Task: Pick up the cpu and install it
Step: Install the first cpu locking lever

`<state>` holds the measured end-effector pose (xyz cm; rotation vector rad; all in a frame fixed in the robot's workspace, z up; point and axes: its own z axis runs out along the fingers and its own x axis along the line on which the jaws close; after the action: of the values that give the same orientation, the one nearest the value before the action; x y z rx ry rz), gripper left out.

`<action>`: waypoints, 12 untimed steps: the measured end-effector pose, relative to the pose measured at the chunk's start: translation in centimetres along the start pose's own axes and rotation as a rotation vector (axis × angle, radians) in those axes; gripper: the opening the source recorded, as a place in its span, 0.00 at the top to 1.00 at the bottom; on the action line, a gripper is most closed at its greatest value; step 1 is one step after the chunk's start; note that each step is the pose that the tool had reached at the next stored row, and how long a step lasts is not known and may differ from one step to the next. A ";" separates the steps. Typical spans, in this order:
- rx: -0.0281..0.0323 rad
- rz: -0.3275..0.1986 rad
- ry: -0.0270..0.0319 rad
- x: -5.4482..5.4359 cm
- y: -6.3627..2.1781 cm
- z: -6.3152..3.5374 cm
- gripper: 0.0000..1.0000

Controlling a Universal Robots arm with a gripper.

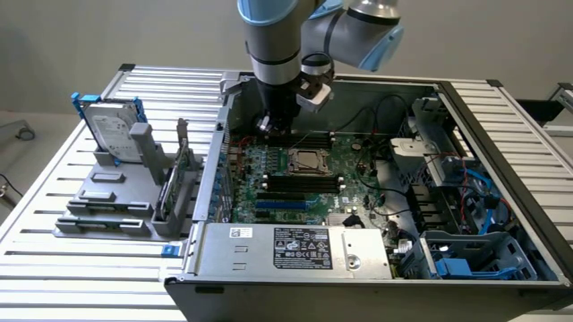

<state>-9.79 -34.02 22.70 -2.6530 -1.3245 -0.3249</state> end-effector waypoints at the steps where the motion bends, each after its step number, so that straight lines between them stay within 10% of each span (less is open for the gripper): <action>1: 0.0000 0.000 0.0001 0.0 0.08 0.18 0.89; 12: 0.0135 0.006 0.0202 0.0 0.74 1.98 0.89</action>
<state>-8.97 -34.02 20.75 -2.6354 -1.3072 -0.3397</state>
